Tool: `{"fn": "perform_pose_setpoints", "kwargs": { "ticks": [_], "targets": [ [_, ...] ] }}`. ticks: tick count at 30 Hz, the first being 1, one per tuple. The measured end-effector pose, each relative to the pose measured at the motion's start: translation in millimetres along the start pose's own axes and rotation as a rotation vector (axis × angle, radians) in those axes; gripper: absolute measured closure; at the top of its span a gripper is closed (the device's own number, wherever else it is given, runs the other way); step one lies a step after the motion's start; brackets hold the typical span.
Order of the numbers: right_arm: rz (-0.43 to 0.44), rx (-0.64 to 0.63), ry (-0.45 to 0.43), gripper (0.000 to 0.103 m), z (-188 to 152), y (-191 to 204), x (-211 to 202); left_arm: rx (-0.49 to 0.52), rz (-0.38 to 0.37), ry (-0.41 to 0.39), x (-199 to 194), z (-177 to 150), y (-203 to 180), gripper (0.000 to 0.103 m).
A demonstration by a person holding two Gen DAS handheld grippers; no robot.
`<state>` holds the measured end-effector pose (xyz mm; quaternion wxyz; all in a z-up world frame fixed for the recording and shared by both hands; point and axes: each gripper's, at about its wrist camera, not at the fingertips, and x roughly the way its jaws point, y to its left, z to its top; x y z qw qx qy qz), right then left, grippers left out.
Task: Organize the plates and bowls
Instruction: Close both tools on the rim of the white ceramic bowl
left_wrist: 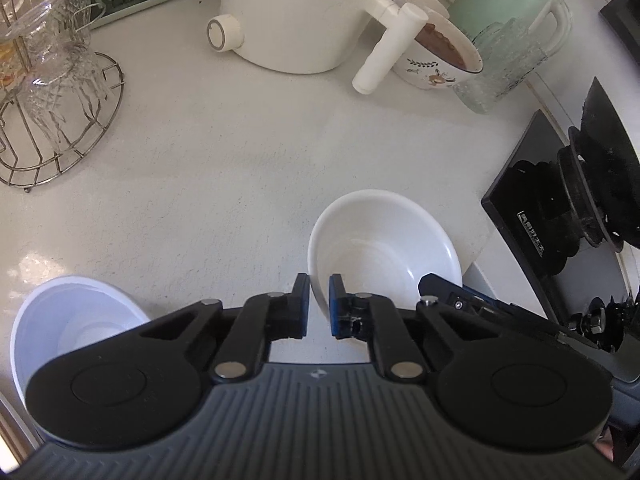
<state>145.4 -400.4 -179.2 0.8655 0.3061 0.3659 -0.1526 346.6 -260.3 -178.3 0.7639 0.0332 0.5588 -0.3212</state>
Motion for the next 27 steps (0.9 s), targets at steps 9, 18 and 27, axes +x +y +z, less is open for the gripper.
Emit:
{"fn": "perform_pose_setpoints", "kwargs": {
  "ticks": [9, 18, 27],
  "targets": [
    [0.006, 0.003, 0.001, 0.087, 0.8, 16.3, -20.6, -0.036, -0.045, 0.003, -29.7, -3.7, 6.3, 0.091],
    [0.027, 0.002, 0.015, 0.086, -3.7, 35.9, -30.2, -0.064, -0.047, -0.033, -65.3, -13.1, 18.4, 0.09],
    [0.057, -0.012, 0.006, 0.085, 1.1, 47.9, -48.8, -0.084, -0.066, -0.077, -92.5, -18.9, 22.0, 0.09]
  ]
}}
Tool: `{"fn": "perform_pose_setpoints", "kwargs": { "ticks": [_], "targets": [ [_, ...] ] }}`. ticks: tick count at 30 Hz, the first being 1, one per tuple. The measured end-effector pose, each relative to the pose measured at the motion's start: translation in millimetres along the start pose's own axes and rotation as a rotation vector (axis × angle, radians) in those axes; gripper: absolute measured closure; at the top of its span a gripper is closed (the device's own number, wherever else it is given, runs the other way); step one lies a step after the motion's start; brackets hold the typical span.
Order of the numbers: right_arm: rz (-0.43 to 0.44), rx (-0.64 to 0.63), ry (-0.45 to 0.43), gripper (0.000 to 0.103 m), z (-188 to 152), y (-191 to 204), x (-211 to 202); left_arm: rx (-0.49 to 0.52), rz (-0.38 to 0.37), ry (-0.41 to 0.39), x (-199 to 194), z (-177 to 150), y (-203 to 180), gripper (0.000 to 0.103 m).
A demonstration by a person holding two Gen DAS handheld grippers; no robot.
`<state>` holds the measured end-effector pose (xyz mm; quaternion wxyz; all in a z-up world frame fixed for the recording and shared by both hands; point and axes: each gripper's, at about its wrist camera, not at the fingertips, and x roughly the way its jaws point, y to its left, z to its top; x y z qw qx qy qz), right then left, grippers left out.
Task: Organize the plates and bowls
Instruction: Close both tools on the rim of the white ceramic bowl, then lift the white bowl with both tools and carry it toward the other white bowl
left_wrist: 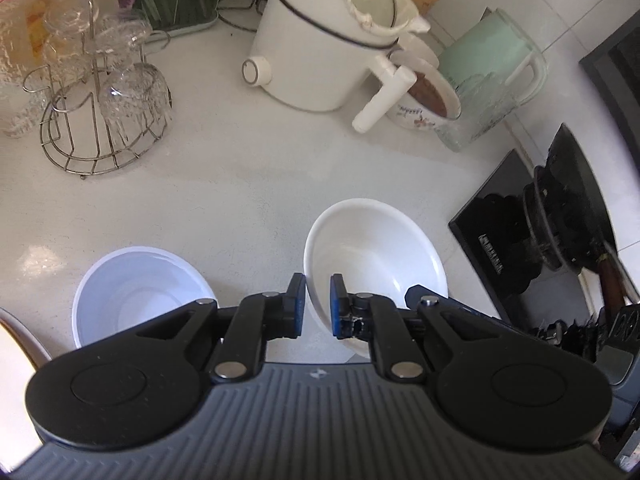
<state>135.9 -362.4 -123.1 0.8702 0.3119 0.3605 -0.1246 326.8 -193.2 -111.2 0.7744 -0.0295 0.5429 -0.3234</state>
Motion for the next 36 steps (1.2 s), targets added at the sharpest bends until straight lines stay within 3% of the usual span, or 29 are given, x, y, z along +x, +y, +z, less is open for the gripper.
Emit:
{"fn": "perform_pose_setpoints", "kwargs": {
  "ticks": [14, 24, 36],
  "targets": [
    [0.047, -0.046, 0.007, 0.084, 7.2, 20.4, -19.0, -0.088, -0.007, 0.014, -33.6, -6.3, 10.9, 0.09],
    [0.093, -0.106, 0.073, 0.084, 9.7, 37.4, -12.3, -0.135, -0.004, -0.052, -64.6, -11.4, 21.4, 0.09],
    [0.156, -0.219, 0.124, 0.084, 16.3, 74.5, 7.8, -0.264, 0.003, -0.136, -91.0, -23.1, 60.2, 0.09]
  ]
}}
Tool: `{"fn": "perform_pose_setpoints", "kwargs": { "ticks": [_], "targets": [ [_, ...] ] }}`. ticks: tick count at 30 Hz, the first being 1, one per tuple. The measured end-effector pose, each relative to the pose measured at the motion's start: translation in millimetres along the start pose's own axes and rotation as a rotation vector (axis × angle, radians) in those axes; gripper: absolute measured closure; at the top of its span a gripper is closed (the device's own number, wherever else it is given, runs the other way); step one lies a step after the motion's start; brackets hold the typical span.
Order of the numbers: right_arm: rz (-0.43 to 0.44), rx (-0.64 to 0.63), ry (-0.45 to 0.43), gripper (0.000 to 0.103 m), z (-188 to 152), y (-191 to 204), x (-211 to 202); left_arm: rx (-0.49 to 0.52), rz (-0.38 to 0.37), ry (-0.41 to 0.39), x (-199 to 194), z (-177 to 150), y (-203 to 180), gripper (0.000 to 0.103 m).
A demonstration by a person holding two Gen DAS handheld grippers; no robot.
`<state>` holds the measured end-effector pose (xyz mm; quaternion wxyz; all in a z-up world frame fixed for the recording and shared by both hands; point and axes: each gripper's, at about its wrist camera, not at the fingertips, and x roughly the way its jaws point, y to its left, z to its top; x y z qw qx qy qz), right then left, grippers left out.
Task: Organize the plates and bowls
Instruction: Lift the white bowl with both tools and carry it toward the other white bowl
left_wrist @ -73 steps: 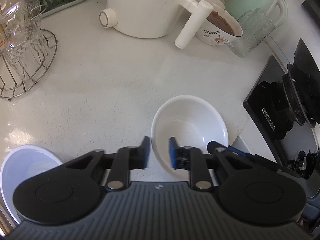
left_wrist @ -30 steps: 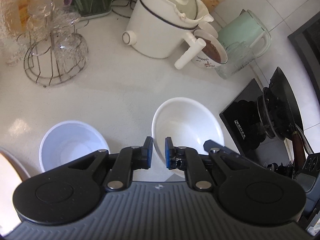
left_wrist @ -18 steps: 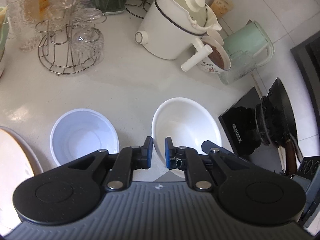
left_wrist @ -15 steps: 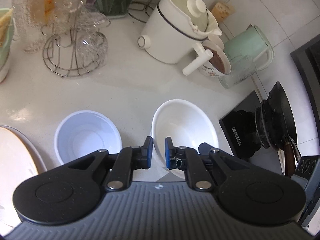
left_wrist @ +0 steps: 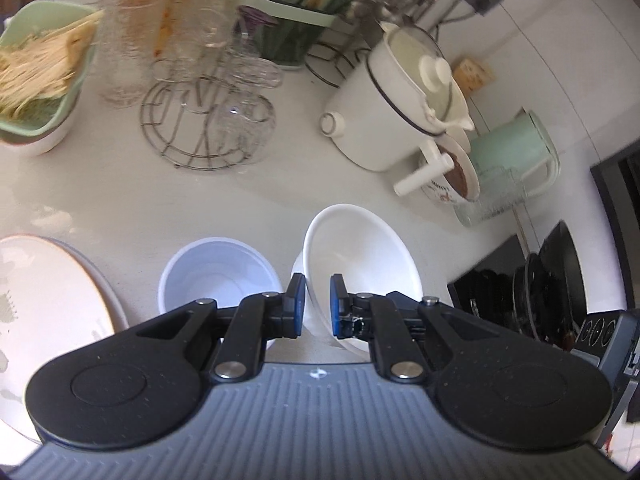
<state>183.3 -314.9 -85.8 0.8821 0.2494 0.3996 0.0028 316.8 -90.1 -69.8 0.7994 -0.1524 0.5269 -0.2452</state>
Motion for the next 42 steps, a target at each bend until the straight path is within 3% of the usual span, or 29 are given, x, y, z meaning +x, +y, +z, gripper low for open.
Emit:
{"fn": "perform_pose_setpoints", "kwargs": {
  "ticks": [10, 19, 27, 29, 30, 32, 34, 38, 42],
  "targets": [
    [0.036, -0.11, 0.095, 0.084, 7.8, 28.8, 34.1, -0.146, 0.036, -0.039, -7.7, -7.2, 50.4, 0.09],
    [0.006, -0.257, 0.188, 0.084, -6.3, 55.9, 66.0, -0.19, 0.12, -0.029, -0.2, -25.0, 81.3, 0.09],
    [-0.022, -0.308, 0.235, 0.083, -16.7, 63.0, 83.3, -0.214, 0.169, 0.002, 15.5, -34.4, 98.0, 0.09],
    [-0.02, -0.302, 0.238, 0.08, -15.8, 63.9, 83.3, -0.212, 0.165, 0.01, 15.0, -36.1, 100.4, 0.09],
    [-0.015, -0.296, 0.234, 0.072, -14.6, 64.2, 82.3, -0.214, 0.161, 0.012, 15.1, -37.0, 101.1, 0.089],
    [-0.002, -0.287, 0.216, 0.063, -11.7, 64.2, 80.9, -0.219, 0.162, 0.004, 12.0, -39.8, 102.2, 0.077],
    [0.003, -0.274, 0.197, 0.063, -8.6, 62.3, 82.9, -0.225, 0.164, -0.011, 7.3, -43.3, 101.8, 0.068],
    [-0.028, -0.22, 0.163, 0.063, -4.6, 51.4, 91.7, -0.235, 0.167, -0.032, 0.1, -50.6, 100.5, 0.065],
    [0.011, -0.123, 0.246, 0.062, -8.1, 36.5, 108.5, -0.253, 0.179, -0.023, -1.2, -57.1, 103.5, 0.065]
  ]
}}
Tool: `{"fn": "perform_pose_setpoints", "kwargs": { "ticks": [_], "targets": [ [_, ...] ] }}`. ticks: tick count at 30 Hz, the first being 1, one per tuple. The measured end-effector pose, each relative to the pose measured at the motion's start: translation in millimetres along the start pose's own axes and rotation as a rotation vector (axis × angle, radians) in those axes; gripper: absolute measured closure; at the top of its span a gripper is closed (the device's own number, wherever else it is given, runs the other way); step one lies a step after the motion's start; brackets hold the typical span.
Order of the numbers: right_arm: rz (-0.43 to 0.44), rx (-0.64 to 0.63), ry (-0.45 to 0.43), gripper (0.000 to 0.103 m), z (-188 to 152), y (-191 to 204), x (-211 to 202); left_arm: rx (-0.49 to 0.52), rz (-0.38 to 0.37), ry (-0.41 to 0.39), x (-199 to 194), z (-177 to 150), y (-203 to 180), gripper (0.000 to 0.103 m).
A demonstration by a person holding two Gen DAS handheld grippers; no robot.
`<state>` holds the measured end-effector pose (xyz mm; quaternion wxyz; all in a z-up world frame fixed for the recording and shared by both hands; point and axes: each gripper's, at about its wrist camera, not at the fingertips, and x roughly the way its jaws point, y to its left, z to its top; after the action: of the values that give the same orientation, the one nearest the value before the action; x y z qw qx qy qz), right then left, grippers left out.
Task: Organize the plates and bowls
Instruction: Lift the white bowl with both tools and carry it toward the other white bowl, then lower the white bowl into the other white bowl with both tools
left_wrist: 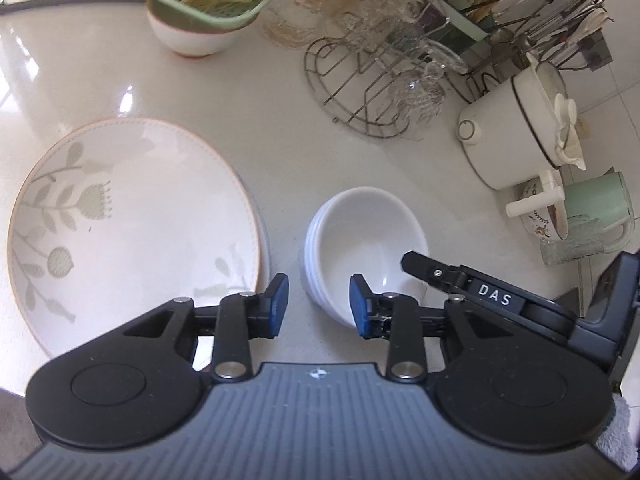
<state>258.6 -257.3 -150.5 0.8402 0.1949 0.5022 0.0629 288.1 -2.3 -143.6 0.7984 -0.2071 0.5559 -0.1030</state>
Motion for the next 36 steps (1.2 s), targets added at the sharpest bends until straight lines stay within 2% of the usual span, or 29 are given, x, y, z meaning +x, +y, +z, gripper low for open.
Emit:
{"fn": "perform_pose_setpoints", "kwargs": {
  "ticks": [9, 11, 13, 15, 20, 23, 27, 29, 32, 36],
  "targets": [
    [0.036, 0.071, 0.052, 0.063, -14.9, -0.7, 25.2, -0.003, 0.023, 0.017, -4.4, -3.4, 7.8, 0.065],
    [0.039, 0.092, 0.056, 0.067, -16.8, -2.5, 27.0, 0.017, 0.022, 0.021, -6.9, -2.1, 6.0, 0.065],
    [0.035, 0.12, 0.055, 0.077, -18.5, -5.9, 28.5, 0.04, 0.026, 0.026, -9.5, -0.4, 3.9, 0.065],
    [0.04, 0.142, 0.05, 0.082, -19.5, -7.6, 29.0, 0.063, 0.036, 0.032, -9.9, 1.5, 1.4, 0.065],
    [0.02, 0.136, 0.014, 0.089, -23.5, -12.7, 18.8, 0.09, 0.019, 0.042, -5.1, 8.0, -6.5, 0.062],
    [0.014, 0.163, 0.005, 0.089, -28.4, -21.8, 11.4, 0.105, 0.004, 0.042, -2.0, 13.5, -13.8, 0.054],
    [0.005, 0.181, -0.009, 0.089, -33.2, -32.4, 1.7, 0.175, -0.002, 0.051, 5.9, 16.5, -30.8, 0.05],
    [0.0, 0.187, -0.016, 0.089, -34.6, -38.5, -3.1, 0.196, -0.008, 0.057, 13.7, 14.4, -39.0, 0.044],
    [-0.017, 0.19, -0.025, 0.089, -35.3, -47.4, -10.3, 0.221, -0.013, 0.074, 29.0, 7.5, -51.6, 0.043],
    [-0.029, 0.198, -0.03, 0.089, -37.4, -58.5, -17.7, 0.199, -0.026, 0.093, 52.0, -1.8, -62.1, 0.043]
  ]
}}
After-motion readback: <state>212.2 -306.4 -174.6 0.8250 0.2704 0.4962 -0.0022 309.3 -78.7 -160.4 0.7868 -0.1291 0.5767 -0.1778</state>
